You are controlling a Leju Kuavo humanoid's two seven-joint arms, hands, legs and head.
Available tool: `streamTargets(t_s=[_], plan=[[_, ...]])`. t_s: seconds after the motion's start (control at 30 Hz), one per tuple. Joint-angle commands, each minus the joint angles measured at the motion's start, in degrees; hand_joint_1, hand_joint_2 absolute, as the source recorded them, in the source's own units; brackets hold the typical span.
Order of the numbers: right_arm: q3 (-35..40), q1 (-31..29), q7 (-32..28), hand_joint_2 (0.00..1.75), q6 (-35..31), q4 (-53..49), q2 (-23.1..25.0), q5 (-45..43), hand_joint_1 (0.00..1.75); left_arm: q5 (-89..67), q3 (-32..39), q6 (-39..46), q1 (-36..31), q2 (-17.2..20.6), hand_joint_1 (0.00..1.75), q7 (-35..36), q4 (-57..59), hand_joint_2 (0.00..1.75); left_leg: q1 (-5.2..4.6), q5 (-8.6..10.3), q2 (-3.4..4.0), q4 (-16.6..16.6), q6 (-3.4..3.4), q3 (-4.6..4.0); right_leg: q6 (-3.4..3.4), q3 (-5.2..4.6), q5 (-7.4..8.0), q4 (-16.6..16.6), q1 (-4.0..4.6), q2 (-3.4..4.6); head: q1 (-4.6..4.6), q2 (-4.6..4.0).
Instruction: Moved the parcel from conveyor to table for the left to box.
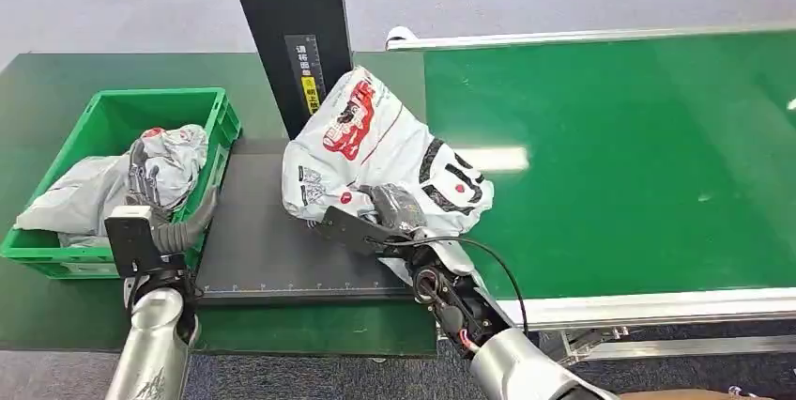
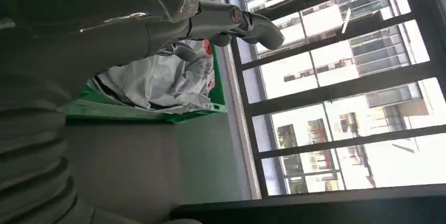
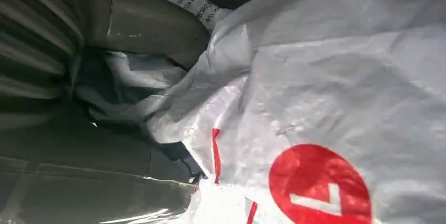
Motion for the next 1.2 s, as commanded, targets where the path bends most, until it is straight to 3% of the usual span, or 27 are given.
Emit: streamTargets(t_s=[0.03, 0.17, 0.2, 0.3, 0.33, 0.37, 0.4, 0.47, 0.63, 0.67, 0.8, 0.9, 1.03, 1.2], plan=[[-2.13, -1.95, -3.12, 1.75, 7.41, 5.80, 0.02, -6.66, 0.00, -0.98, 0.84, -1.15, -3.75, -0.18, 0.00, 0.60, 5.88, 1.75, 0.01, 0.07, -0.12, -0.07, 0.03, 0.06, -0.01, 0.10, 0.03, -0.08, 0.02, -0.11, 0.00, 0.00], [-2.45, -1.60, -5.84, 1.75, 11.50, 4.13, -0.12, -10.33, 0.00, -1.22, 1.38, -1.49, -4.18, -0.41, 0.00, 0.50, 6.41, 1.75, 0.00, 0.05, -0.12, -0.06, 0.03, 0.05, -0.01, 0.08, 0.02, -0.07, 0.00, -0.11, 0.00, 0.00], [-2.41, -1.52, -6.38, 0.00, 12.16, 3.35, 0.11, -11.11, 0.00, -1.27, 1.49, -1.56, -4.30, -0.28, 0.00, 0.49, 6.41, 1.75, -0.01, 0.03, -0.09, -0.03, 0.02, 0.03, -0.01, 0.04, 0.01, -0.03, 0.00, -0.08, 0.00, 0.00], [-3.00, -0.53, -8.97, 0.00, 16.02, -0.16, 0.06, -16.29, 0.00, -1.88, 1.71, -1.46, -3.98, -0.40, 0.00, 0.41, 5.89, 1.75, 0.00, 0.02, -0.05, -0.02, 0.02, 0.03, -0.01, 0.04, 0.01, -0.03, 0.00, -0.04, 0.00, 0.00], [-6.95, 1.15, -16.25, 0.00, 23.13, -5.00, 0.01, -26.75, 0.00, -3.76, 0.36, -1.46, -3.61, -0.36, 0.00, -0.33, 5.07, 1.75, 0.01, 0.04, -0.09, -0.08, 0.04, 0.06, -0.01, 0.09, 0.02, -0.09, 0.02, -0.07, 0.00, 0.00], [-6.36, 2.03, -15.94, 0.00, 24.16, -8.38, -0.73, -29.31, 0.00, -4.24, -0.27, -1.61, -3.52, -0.49, 0.00, -0.27, 4.68, 1.75, 0.00, 0.03, -0.11, -0.04, 0.03, 0.01, -0.01, 0.04, 0.00, -0.05, 0.01, -0.10, 0.00, 0.00], [-5.81, 3.57, -19.05, 0.00, 21.74, -16.19, -1.48, -32.09, 0.00, -6.13, -2.79, -2.23, -3.94, -0.13, 0.00, -0.46, 4.67, 1.75, 0.00, 0.03, -0.13, -0.01, 0.03, -0.03, 0.00, 0.01, -0.01, -0.02, 0.01, -0.12, 0.00, 0.00], [-4.10, 4.51, -15.73, 0.00, 19.63, -23.11, -2.91, -34.17, 0.00, -6.70, -4.45, -1.57, -4.32, -0.13, 0.00, -0.19, 4.45, 1.75, -0.01, 0.04, -0.21, 0.02, 0.04, -0.11, 0.01, -0.06, -0.02, 0.01, 0.00, -0.20, 0.00, 0.00], [-4.68, 4.76, -16.65, 0.00, 11.89, -28.57, -4.56, -35.68, 0.00, -7.96, -7.90, -2.98, -3.52, 0.52, 0.00, 0.31, 1.17, 1.75, 0.01, 0.06, -0.21, 0.02, 0.06, -0.08, 0.01, -0.01, 0.01, -0.05, 0.01, -0.20, 0.00, 0.02], [-5.31, 5.40, -17.42, 1.75, 9.52, -30.99, -5.13, -35.38, 0.00, -7.97, -9.13, -4.57, -2.84, 0.78, 0.00, 0.69, -0.12, 1.75, 0.00, 0.06, -0.20, 0.03, 0.05, -0.10, 0.01, -0.04, 0.01, -0.03, 0.01, -0.20, 0.02, 0.00], [-8.60, 10.82, -17.82, 1.75, -0.21, -45.14, -8.91, -31.16, 0.00, -12.07, -15.03, -7.73, 0.58, 1.54, 0.00, 3.21, -5.54, 1.75, 0.01, 0.08, -0.36, -0.09, 0.07, 0.01, 0.01, 0.13, 0.00, -0.19, 0.02, -0.34, 0.00, 0.00], [-13.82, 14.49, -14.24, 1.75, -5.34, -51.22, -11.03, -24.85, 0.00, -15.26, -18.48, -9.54, 1.61, 1.54, 0.00, 7.19, -7.28, 1.75, 0.04, 0.04, -0.44, -0.07, 0.08, 0.02, 0.02, 0.18, -0.05, -0.22, 0.04, -0.43, 0.00, 0.00], [-22.18, 18.97, -13.83, 1.75, -6.71, -50.03, -12.79, -22.37, 0.00, -19.67, -21.27, -9.96, 0.57, 1.22, 0.00, 10.15, -4.27, 1.75, 0.03, 0.04, -0.65, -0.09, 0.13, 0.04, 0.09, 0.30, -0.04, -0.33, 0.03, -0.54, 0.00, 0.00], [-25.34, 23.61, -16.72, 1.75, -7.64, -47.99, -13.30, -21.84, 0.00, -22.17, -23.35, -11.93, -0.94, 0.94, 0.00, 12.00, 0.00, 1.75, 0.02, 0.06, -0.68, -0.19, 0.11, 0.14, 0.04, 0.40, -0.01, -0.44, 0.02, -0.59, 0.02, 0.02]])
